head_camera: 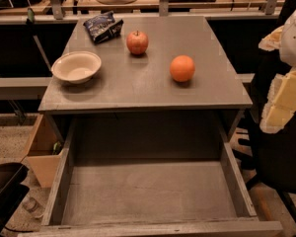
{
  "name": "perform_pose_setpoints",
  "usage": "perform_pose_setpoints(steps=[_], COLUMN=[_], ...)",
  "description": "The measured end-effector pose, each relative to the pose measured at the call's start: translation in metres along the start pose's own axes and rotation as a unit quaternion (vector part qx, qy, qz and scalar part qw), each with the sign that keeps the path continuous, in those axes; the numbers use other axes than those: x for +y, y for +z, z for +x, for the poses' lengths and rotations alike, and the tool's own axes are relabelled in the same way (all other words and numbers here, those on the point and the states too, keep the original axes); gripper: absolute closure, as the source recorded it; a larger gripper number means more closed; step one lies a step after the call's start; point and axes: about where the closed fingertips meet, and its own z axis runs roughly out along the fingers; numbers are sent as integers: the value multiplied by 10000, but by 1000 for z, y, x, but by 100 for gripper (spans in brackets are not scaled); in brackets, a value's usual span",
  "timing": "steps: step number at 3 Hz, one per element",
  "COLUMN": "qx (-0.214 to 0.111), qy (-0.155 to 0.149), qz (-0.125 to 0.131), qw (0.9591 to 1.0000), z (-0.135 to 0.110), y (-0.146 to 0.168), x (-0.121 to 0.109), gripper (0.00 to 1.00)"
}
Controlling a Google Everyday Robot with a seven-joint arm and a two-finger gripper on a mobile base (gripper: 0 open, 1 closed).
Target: Place orange into top drawer
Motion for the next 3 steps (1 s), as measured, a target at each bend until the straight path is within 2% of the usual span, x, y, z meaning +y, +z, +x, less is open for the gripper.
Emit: perform_pose_setpoints(steps=[1,2,3], qx=[-51,-607,-1399], qy=[18,223,499], qz=[18,195,368], qw=[10000,9977,9882], z=[-1,-6,-15], y=[1,6,12], x=[-2,-22,-60], gripper=[0,0,0])
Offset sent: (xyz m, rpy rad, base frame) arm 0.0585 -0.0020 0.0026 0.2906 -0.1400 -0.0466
